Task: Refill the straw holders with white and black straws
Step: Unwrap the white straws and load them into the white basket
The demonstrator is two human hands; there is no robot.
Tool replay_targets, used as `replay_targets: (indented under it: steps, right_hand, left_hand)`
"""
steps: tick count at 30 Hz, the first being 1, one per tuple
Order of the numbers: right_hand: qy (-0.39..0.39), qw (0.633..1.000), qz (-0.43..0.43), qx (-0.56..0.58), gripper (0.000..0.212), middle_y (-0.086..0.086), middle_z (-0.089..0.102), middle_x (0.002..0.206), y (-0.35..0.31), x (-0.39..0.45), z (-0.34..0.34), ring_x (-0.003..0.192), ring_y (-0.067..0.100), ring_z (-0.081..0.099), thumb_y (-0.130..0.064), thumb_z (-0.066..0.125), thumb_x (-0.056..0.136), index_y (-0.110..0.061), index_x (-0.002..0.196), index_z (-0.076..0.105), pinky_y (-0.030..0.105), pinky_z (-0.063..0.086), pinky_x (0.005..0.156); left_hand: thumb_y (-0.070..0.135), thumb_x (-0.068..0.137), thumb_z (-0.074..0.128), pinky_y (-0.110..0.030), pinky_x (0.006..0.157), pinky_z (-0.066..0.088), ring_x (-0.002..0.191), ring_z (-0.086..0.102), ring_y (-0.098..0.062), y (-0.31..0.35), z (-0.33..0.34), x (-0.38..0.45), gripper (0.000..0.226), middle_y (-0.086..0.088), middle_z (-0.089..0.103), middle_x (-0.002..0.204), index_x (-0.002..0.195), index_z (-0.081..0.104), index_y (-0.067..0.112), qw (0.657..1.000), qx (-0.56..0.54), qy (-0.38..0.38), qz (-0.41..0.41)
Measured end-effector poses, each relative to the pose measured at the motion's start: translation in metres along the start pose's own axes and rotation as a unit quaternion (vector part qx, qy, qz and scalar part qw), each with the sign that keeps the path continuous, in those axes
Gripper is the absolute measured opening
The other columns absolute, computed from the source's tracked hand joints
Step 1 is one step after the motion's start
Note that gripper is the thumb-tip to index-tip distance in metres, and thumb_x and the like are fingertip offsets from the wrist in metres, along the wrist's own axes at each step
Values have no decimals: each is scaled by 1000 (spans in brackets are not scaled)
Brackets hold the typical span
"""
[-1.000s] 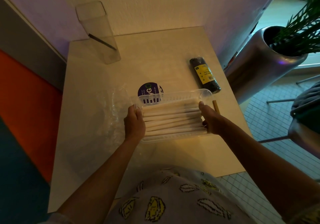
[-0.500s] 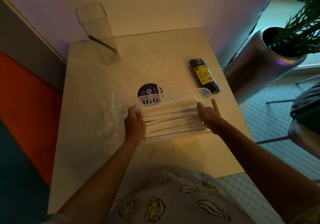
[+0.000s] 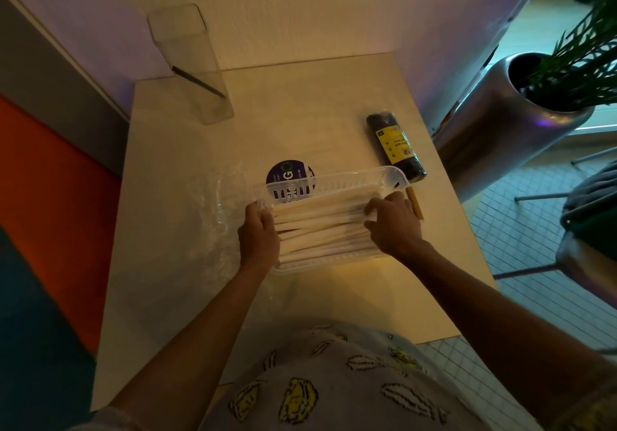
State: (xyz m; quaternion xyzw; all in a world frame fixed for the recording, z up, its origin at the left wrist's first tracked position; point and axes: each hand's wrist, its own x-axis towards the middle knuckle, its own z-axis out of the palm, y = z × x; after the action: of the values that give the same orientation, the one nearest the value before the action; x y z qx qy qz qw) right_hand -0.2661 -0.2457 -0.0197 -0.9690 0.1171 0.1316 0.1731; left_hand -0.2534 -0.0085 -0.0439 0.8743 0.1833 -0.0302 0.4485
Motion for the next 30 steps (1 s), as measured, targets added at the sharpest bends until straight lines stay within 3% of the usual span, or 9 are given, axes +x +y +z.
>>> replay_targets:
  steps: [3,12,16,20,25,30]
  right_hand:
    - [-4,998,-24,-52,34,10,46,129,2,-1,3,118,28,43,-29,73,86,-29,119,65,39,42,96]
    - [7,997,-39,-60,28,13,42,136,-2,3,-4,122,30,38,-19,72,86,-22,114,69,39,41,97]
    - [19,997,-54,-52,23,9,44,132,4,2,-10,118,25,37,-14,70,87,-20,109,72,29,35,87]
    - [-4,994,-83,-69,19,5,50,125,11,1,-12,110,19,36,-16,71,86,-20,105,73,24,27,83]
    - [-31,990,-94,-98,36,8,40,144,6,0,-12,129,26,34,-22,74,84,-27,120,68,36,32,105]
    - [-13,986,-157,-45,34,7,42,144,-12,-3,-6,128,24,36,-28,72,86,-28,120,67,37,37,105]
  left_hand:
    - [23,104,35,-24,79,40,108,60,-27,0,0,-1,36,-14,62,122,135,47,9,1000,-2,-3,3]
    - [25,104,35,-27,84,42,112,59,-31,-2,-1,1,37,-16,60,126,137,45,11,1000,-2,-11,0]
    - [26,104,34,-28,78,43,106,61,-31,-2,0,1,36,-15,63,119,134,47,11,1000,7,-8,-1]
    - [25,104,34,-27,82,42,112,58,-31,0,-1,0,37,-15,60,125,136,46,10,1000,0,-11,3]
    - [23,104,35,-26,86,41,116,57,-30,0,-2,0,38,-16,58,130,138,45,8,1000,-4,-13,8]
    - [21,104,36,-24,83,39,116,57,-31,2,-1,0,38,-17,59,129,138,45,8,1000,-6,-6,8]
